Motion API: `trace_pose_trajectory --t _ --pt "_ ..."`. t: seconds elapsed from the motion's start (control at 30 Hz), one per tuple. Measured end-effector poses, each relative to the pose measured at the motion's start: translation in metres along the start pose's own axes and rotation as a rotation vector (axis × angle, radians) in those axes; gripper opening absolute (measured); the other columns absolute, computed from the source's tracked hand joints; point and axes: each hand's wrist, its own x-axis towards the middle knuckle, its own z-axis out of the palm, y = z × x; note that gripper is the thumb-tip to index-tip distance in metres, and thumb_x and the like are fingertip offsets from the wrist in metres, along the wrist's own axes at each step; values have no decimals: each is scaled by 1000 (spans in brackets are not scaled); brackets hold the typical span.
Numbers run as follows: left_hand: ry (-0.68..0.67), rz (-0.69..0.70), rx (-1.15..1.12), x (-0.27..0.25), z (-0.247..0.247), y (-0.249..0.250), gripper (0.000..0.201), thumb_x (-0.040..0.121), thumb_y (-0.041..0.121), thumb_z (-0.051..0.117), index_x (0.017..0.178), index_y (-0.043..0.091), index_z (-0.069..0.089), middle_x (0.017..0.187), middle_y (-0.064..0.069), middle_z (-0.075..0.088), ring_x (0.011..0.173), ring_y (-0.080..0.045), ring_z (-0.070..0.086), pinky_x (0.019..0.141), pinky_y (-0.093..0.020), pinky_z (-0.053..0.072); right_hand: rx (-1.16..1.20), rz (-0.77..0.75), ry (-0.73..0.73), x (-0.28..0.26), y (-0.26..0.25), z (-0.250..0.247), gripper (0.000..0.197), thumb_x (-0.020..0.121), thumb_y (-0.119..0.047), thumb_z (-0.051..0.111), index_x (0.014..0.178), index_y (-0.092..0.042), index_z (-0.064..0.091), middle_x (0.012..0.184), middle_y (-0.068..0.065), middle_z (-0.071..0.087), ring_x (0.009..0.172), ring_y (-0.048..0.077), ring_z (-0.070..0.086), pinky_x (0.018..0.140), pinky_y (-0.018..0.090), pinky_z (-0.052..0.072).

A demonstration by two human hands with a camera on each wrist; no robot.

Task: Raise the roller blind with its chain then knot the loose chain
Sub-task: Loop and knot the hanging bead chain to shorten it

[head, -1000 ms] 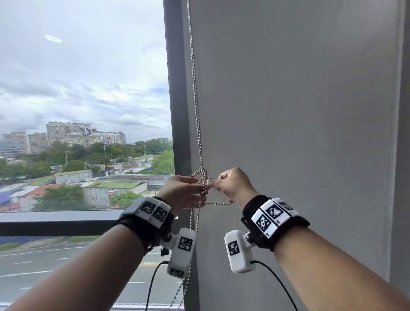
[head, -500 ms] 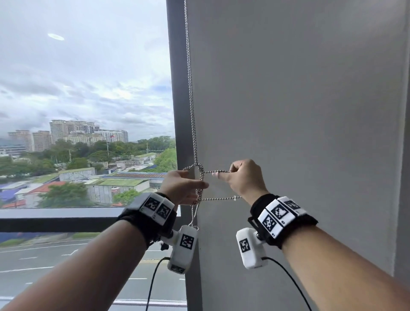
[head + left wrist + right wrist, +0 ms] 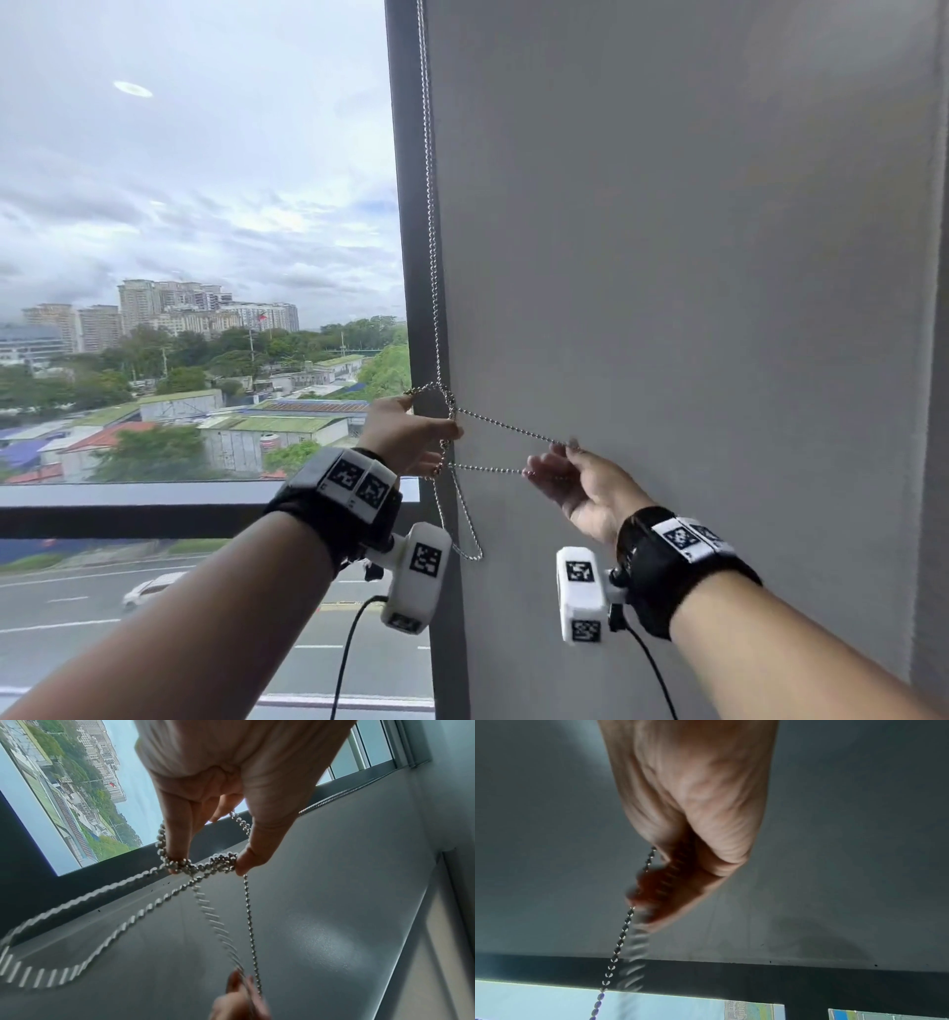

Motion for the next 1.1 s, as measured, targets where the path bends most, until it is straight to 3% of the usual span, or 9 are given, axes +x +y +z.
trace_pose_trajectory --t 0.07,0.13,0.27,0.4,0.53,0.83,0.9,0.97,1.1 --pt "6 2 3 0 1 0 82 68 0 74 139 2 34 77 -18 62 55 -29 58 64 -43 56 3 -3 -36 -3 -2 -1 29 98 -32 54 81 -9 55 39 -3 36 31 9 38 32 19 36" --pt "18 2 3 -1 1 0 85 69 1 72 142 3 29 84 -22 64 57 -31 59 67 -47 56 -393 -151 -36 -3 -3 -5 30 88 -36 68 75 -11 58 40 -7 26 32 8 22 37 17 17" --pt "35 -13 -2 0 -8 0 92 69 3 72 146 10 22 106 -28 64 66 -36 62 72 -53 56 -1292 -454 -92 -8 3 -31 52 66 -54 80 59 -6 62 45 -6 40 44 12 34 47 24 28" --pt "1 -7 -13 -1 -7 2 79 71 1 71 141 11 36 89 -22 67 55 -29 59 69 -48 57 -1703 -490 -100 -12 25 -49 44 73 -62 67 72 -18 63 51 -7 53 52 8 49 56 25 39" --pt "-6 8 -3 -3 1 5 75 70 1 70 137 17 42 77 -14 63 48 -24 56 64 -43 57 -1988 -414 -21 -9 50 -57 28 83 -44 53 83 -18 63 87 1 73 89 25 66 70 28 44" --pt "-14 -31 -13 -4 -8 0 97 66 7 77 146 21 24 103 -24 68 68 -32 57 68 -53 56 -1934 118 146 3 86 -131 59 90 -59 40 126 -16 59 132 6 63 122 24 59 96 30 45" --pt "-38 -33 -19 -5 -7 0 92 67 8 78 144 21 30 108 -25 66 64 -32 58 65 -49 57 -1829 215 181 1 94 -142 53 88 -59 43 106 -15 67 95 2 78 99 16 72 82 25 49" --pt "-59 -36 -16 -5 -4 0 88 68 8 78 143 21 33 108 -22 66 63 -34 60 66 -51 57 -1600 321 197 2 102 -141 50 95 -49 48 67 -11 65 39 -3 61 42 11 64 53 21 45" --pt "-73 -45 48 -5 1 0 79 73 9 72 142 20 34 108 -16 66 72 -39 64 59 -49 57 -863 461 312 8 115 -145 42 101 -23 47 67 -1 58 31 3 44 18 11 34 31 8 28"
